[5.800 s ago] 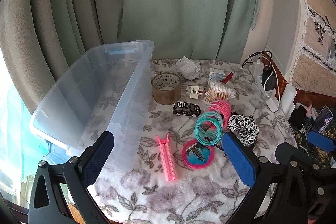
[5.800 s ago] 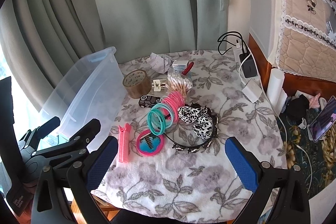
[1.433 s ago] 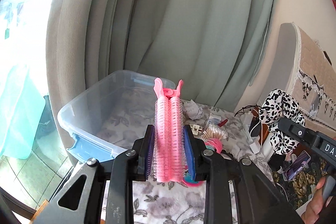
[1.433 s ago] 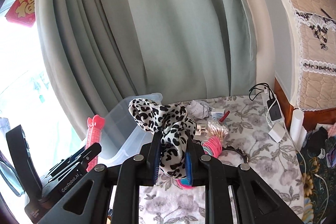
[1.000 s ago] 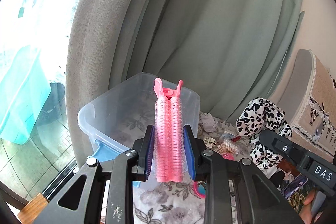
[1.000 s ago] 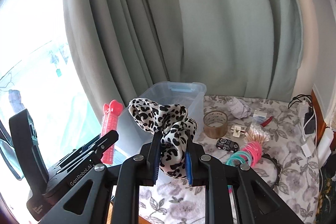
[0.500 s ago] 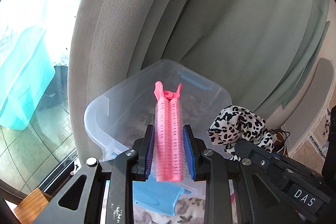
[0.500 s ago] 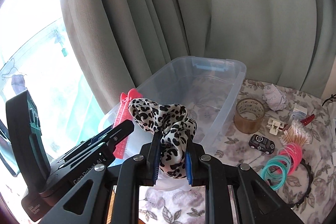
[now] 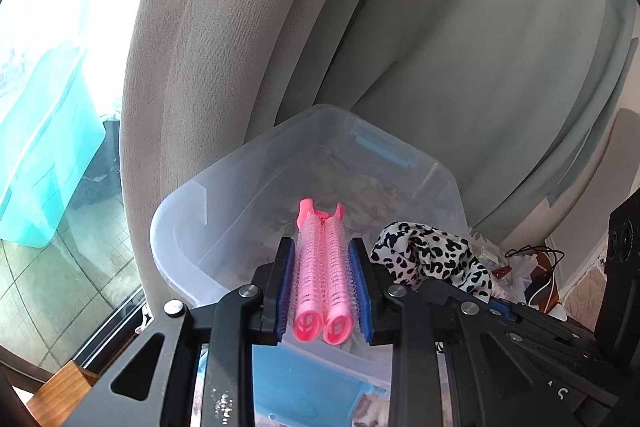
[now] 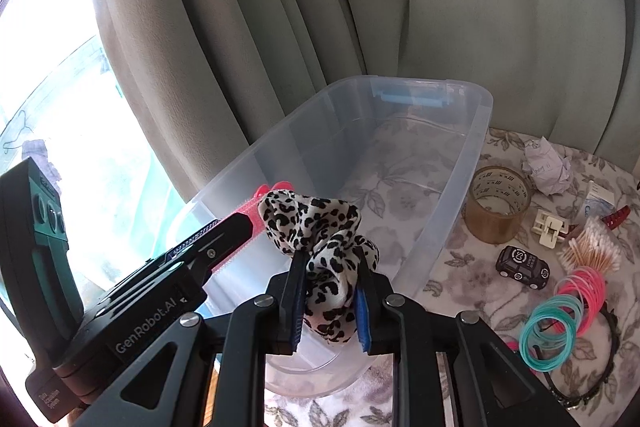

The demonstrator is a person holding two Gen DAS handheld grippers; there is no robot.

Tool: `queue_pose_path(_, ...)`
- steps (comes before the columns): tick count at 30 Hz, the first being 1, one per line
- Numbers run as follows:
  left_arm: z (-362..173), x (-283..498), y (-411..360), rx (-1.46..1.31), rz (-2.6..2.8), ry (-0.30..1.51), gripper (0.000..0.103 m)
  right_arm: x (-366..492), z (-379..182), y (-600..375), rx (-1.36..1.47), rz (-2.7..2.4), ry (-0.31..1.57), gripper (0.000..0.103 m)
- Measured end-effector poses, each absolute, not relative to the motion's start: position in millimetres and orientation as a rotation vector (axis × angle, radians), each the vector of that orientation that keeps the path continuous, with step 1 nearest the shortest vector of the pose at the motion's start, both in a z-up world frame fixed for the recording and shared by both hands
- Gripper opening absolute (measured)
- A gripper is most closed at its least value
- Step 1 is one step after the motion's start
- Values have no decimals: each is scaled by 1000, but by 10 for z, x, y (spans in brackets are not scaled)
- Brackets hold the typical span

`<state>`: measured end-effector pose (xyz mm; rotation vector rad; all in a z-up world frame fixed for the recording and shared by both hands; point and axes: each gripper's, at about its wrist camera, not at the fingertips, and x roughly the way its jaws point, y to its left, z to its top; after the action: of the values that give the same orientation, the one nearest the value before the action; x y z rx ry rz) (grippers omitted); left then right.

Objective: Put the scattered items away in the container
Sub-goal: 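Carry rollers and scrunchie into the clear box and open both tools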

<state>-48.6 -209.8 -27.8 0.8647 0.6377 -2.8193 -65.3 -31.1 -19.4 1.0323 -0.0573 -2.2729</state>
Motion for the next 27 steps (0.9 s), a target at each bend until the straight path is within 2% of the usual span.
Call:
queue_pose_path(9, -274, -507, -2062, 868, -2837, 638, 30, -661, -200, -359, 1043, -2275, -19, 24)
queue_pose_path(11, -268, -512, -2051, 866, -2835, 634, 36, -654, -194, -380, 1050, -2275, -5, 26)
queue_pose_path(16, -259, -507, -2028, 862, -2832, 626, 43, -645, -183, -351, 1061, -2266, -18, 27)
queue_pose_path(19, -253, -486, -2019, 851, -2807, 606, 54, -661, -186, -340, 1066, -2264, -28, 28)
queue_pose_path(25, -254, -412, -2034, 848, -2819, 677, 54, -677, -181, -367, 1051, -2272, -32, 39)
queue_pose_path(27, -248, -384, -2020, 848, -2814, 686, 55, -663, -161, -359, 1044, -2282, -30, 47)
